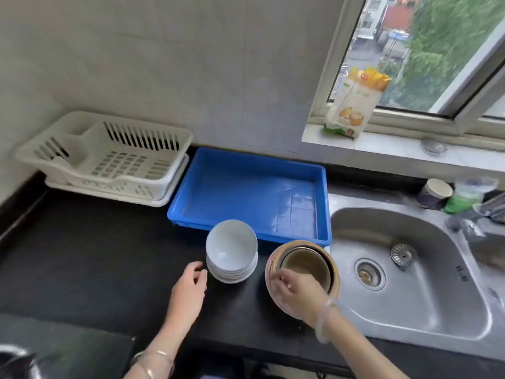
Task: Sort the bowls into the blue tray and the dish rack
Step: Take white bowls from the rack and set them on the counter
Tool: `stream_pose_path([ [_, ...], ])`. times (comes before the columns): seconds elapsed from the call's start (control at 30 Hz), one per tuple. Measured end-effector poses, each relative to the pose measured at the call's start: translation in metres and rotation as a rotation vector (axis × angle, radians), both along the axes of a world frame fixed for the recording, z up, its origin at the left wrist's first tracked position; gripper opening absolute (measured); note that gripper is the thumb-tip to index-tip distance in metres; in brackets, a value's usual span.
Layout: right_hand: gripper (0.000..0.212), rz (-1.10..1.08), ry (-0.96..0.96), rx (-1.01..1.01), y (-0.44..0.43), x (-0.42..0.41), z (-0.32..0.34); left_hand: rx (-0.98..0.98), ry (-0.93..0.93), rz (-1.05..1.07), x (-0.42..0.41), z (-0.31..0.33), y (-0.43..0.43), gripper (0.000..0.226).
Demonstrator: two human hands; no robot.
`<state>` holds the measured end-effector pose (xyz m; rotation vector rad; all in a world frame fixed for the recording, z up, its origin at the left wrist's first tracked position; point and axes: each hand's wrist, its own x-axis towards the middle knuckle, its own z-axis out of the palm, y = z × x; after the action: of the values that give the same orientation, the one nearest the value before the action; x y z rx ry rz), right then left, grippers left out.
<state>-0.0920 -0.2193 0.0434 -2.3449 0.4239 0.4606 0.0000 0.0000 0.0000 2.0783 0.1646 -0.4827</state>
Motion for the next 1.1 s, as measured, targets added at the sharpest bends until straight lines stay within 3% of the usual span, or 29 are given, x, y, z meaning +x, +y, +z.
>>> stream_pose_path([
  [0.1,0.026,-0.050,-0.058,-0.085,0.002,0.050,0.005,-0.062,-0.067,0.029,0.014,0.009,-0.009,0.036],
  [0.27,0.034,-0.075,0.019,-0.191,0.019,0.096,-0.002,-0.049,-0.014,0.021,0.026,0.013,-0.020,0.037],
  [0.4,0.014,-0.058,0.002,-0.298,0.030,0.109,-0.006,-0.073,0.007,0.039,0.028,0.013,-0.019,0.036],
  [0.47,0.004,-0.060,0.019,-0.313,0.032,0.113,-0.005,-0.086,0.011,0.051,0.027,0.013,-0.019,0.036],
  [0.7,0.019,-0.016,-0.080,-0.245,0.023,0.114,-0.001,-0.152,0.017,0.145,0.032,0.009,-0.020,0.029],
  [0.87,0.005,-0.140,-0.189,-0.120,0.004,0.101,0.009,0.037,-0.027,0.052,0.041,0.013,-0.025,0.030],
  [1.1,0.011,-0.164,-0.281,-0.101,-0.017,0.086,0.014,0.321,-0.152,0.026,0.040,0.019,-0.047,0.019],
])
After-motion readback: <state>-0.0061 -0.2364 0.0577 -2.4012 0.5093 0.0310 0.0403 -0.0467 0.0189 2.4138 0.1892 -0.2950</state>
